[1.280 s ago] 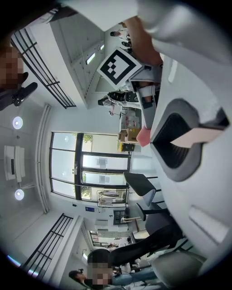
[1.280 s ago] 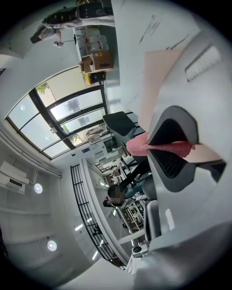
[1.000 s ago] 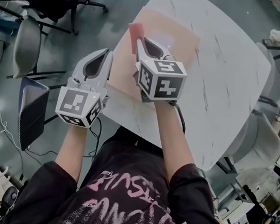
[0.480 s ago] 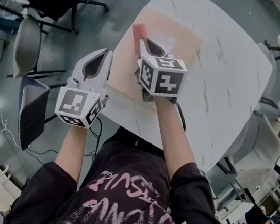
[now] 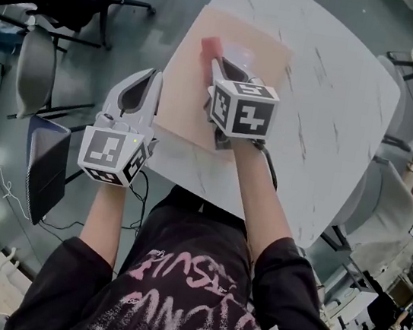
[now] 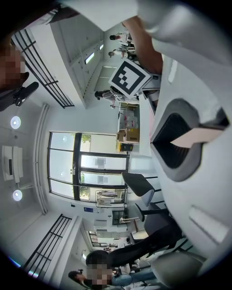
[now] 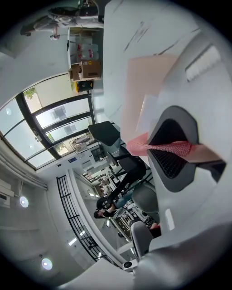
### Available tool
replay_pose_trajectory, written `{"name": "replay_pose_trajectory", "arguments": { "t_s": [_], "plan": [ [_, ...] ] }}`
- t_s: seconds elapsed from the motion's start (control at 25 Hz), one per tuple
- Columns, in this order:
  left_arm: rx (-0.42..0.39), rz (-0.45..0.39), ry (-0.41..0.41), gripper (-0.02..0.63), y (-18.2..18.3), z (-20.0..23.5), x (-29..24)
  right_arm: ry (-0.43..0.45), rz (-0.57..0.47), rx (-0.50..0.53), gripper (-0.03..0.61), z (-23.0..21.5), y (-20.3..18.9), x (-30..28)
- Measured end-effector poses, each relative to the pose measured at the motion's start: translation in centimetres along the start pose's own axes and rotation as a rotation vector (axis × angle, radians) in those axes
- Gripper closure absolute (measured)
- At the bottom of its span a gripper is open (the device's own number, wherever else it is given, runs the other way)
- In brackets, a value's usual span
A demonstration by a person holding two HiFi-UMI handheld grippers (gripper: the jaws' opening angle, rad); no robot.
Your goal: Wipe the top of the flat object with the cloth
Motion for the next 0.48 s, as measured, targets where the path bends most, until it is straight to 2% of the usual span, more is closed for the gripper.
{"name": "replay_pose_trajectory", "arguments": {
  "t_s": [0.48],
  "plan": [
    [-0.001, -0.010, -0.053, 0.614, 0.3, -2.0, -0.5, -0.110, -0.022, -0.057, 0.532, -3.6, -0.6, 3.9]
  ]
}}
Point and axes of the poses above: the fingertips, and each gripper's own axes: x backward along the fingers, z to its left, y out of its top, the point moved 1 cm from there along x, backward along the fingers, and after that the axes turned 14 degrees about y, right-handed, at the moved point
